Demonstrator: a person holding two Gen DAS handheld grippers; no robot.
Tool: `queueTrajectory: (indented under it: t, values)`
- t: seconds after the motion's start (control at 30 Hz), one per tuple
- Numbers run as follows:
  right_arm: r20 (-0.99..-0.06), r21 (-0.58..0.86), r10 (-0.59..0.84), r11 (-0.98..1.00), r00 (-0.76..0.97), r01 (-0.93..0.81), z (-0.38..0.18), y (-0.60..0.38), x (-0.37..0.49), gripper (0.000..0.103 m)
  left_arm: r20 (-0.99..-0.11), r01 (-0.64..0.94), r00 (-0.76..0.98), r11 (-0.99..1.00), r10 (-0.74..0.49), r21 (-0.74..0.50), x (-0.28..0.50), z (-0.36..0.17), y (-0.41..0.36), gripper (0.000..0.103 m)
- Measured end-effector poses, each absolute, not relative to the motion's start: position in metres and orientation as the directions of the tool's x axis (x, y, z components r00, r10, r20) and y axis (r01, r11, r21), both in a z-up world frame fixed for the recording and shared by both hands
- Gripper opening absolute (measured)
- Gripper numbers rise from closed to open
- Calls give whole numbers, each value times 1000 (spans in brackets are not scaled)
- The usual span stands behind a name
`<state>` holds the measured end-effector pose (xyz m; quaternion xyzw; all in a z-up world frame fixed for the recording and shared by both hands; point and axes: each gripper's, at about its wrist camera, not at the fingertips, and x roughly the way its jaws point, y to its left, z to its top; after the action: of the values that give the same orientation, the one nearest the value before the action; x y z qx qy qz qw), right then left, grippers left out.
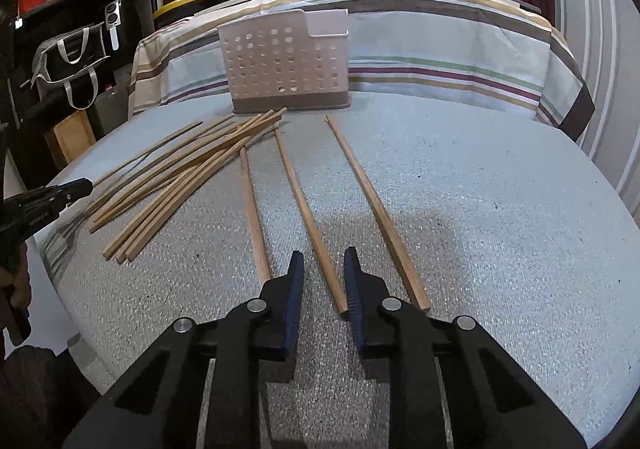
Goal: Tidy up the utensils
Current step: 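Lower the right tool and close it on another wooden chopstick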
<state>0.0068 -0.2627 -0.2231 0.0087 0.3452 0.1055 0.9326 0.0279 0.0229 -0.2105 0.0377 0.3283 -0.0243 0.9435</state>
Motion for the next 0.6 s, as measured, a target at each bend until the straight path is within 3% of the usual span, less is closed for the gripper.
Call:
queueTrajectory:
  t: [0.13,0.6]
  values:
    - [-636,87,213,975,742,-205,-223,-261,4,10,-617,70,787,996,-21,56,26,-210,23,7]
    - [-579,42,188,979,793,-201,-202,-258,-12,7,-561,61,828,996,-16,61,12,-193,24,7]
